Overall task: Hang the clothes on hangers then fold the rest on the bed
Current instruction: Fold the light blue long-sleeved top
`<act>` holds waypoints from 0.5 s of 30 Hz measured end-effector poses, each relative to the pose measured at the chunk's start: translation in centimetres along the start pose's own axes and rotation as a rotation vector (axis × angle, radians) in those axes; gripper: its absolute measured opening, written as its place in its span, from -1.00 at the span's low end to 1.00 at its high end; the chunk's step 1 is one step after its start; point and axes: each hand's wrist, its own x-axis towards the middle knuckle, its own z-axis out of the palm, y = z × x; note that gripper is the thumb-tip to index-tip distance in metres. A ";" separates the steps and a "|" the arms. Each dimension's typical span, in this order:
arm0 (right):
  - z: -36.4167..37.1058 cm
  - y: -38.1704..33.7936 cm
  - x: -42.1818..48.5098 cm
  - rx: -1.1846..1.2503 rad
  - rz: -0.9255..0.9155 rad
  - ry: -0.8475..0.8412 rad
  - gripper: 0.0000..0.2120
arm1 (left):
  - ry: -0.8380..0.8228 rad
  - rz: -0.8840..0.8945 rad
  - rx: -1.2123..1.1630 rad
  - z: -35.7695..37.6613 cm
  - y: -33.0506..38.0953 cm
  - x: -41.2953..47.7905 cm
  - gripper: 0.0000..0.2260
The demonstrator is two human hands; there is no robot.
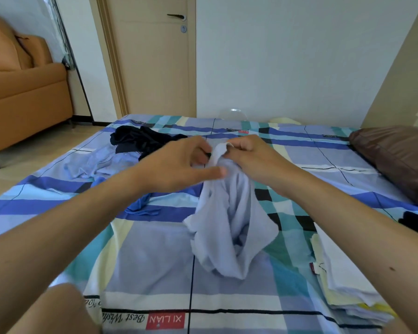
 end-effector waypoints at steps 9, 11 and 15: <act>-2.2 3.6 -0.6 -0.282 -0.077 0.162 -0.74 | 0.283 0.209 -0.068 -1.2 1.9 3.2 -0.79; -2.8 5.5 -1.4 -0.384 0.049 0.125 -0.73 | 0.300 0.206 -0.006 -2.6 1.9 3.2 -0.75; -3.8 7.2 -2.3 -0.493 0.274 -0.021 -0.70 | 0.319 0.157 0.252 -4.7 -0.2 3.6 -0.67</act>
